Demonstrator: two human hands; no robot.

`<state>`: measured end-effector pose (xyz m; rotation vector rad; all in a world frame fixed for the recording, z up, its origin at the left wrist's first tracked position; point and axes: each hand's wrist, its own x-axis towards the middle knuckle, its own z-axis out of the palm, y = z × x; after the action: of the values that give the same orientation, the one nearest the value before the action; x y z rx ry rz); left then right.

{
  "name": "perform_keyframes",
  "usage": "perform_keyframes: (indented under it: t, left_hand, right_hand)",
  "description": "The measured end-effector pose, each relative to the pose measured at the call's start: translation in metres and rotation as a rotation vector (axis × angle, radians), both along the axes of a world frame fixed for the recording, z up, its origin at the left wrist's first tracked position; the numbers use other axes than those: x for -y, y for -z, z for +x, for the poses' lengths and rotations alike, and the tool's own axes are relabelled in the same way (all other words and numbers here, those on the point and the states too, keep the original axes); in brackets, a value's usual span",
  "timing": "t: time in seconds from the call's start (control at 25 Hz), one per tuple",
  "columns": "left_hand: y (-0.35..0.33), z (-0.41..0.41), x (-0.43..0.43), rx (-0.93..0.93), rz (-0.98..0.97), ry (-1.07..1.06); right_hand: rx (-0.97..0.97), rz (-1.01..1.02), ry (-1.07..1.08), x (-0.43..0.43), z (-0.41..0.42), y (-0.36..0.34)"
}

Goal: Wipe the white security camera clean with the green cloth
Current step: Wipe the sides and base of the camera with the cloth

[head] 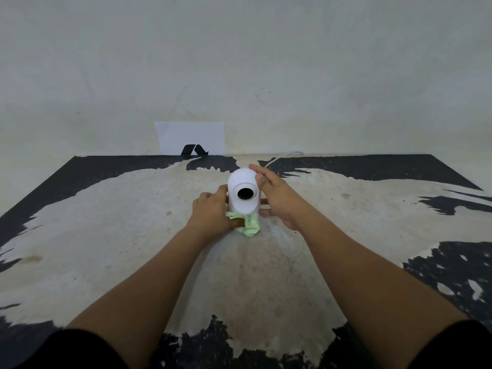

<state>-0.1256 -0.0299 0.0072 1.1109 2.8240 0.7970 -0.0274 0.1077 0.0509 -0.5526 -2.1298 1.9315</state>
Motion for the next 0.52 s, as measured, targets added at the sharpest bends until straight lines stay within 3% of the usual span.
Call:
perform_keyframes:
  t: [0.2, 0.4, 0.52]
  left_hand:
    - [0.009, 0.024, -0.020, 0.043, 0.188, -0.141]
    - [-0.001, -0.003, 0.004, -0.035, -0.055, 0.000]
    - [-0.004, -0.010, 0.008, -0.042, -0.075, 0.059]
  right_hand:
    - [-0.047, 0.063, 0.008, 0.000, 0.000, 0.003]
    - [-0.029, 0.033, -0.017, -0.001, 0.001, -0.001]
    - [-0.027, 0.039, -0.017, 0.000, 0.002, -0.002]
